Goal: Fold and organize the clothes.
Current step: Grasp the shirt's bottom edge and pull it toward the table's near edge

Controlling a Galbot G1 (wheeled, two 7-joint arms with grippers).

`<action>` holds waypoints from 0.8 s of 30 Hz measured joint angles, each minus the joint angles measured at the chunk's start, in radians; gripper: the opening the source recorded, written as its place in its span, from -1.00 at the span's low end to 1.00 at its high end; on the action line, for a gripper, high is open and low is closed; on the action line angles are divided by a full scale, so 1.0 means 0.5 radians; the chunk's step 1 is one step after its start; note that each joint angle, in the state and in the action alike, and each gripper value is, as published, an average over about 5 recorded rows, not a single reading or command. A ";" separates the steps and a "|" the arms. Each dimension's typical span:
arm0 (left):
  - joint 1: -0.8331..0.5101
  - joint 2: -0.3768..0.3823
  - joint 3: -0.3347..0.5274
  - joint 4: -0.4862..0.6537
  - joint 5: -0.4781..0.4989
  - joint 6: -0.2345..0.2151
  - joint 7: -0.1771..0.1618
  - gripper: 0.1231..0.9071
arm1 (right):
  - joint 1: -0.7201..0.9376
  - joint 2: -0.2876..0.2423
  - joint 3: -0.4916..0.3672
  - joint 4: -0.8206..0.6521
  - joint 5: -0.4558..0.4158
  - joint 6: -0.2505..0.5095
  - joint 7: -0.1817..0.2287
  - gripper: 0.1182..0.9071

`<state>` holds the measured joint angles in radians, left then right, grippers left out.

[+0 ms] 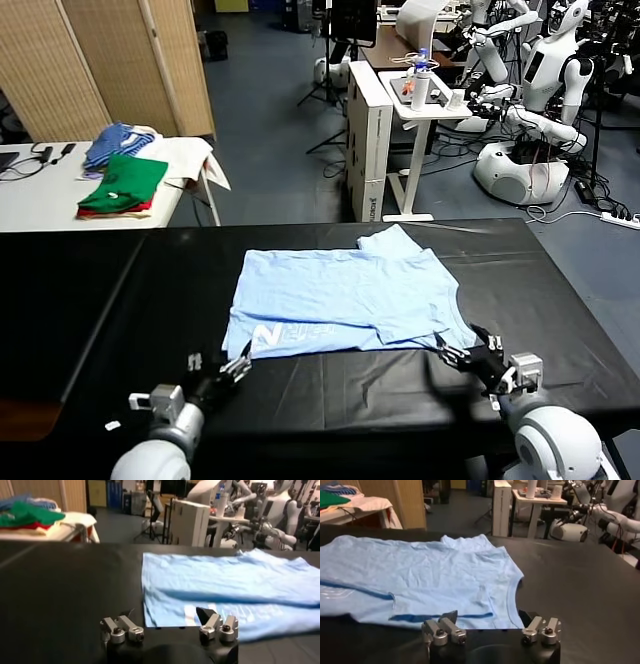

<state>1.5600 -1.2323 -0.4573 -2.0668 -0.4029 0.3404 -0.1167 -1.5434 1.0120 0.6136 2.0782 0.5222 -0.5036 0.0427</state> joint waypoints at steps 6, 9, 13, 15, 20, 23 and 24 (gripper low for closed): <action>0.017 -0.012 0.004 0.005 0.018 0.001 0.002 0.96 | -0.020 0.005 -0.004 -0.016 -0.003 0.006 -0.008 0.52; 0.025 -0.011 0.004 0.009 0.027 0.001 0.003 0.86 | -0.005 0.004 -0.010 -0.032 -0.006 0.010 -0.009 0.28; 0.029 -0.011 0.004 0.015 0.033 0.001 0.004 0.61 | 0.018 -0.004 -0.011 -0.040 -0.007 0.011 -0.009 -0.28; 0.025 -0.010 0.004 0.021 0.033 0.000 0.004 0.36 | 0.029 -0.010 -0.012 -0.040 -0.007 0.011 -0.008 -0.53; 0.012 -0.005 0.008 0.041 0.031 0.000 0.005 -0.40 | 0.048 -0.038 -0.020 -0.028 0.001 -0.015 0.003 -0.85; 0.013 0.002 0.012 0.039 0.036 0.000 0.005 -0.82 | 0.044 -0.068 -0.013 -0.009 0.031 -0.065 0.020 -0.93; 0.015 0.006 0.012 0.037 0.043 0.001 0.005 -0.91 | 0.041 -0.080 -0.008 -0.002 0.049 -0.087 0.030 -0.94</action>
<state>1.5674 -1.2293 -0.4511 -2.0484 -0.3815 0.3409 -0.1143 -1.5229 0.9720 0.6095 2.0774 0.5465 -0.5471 0.0578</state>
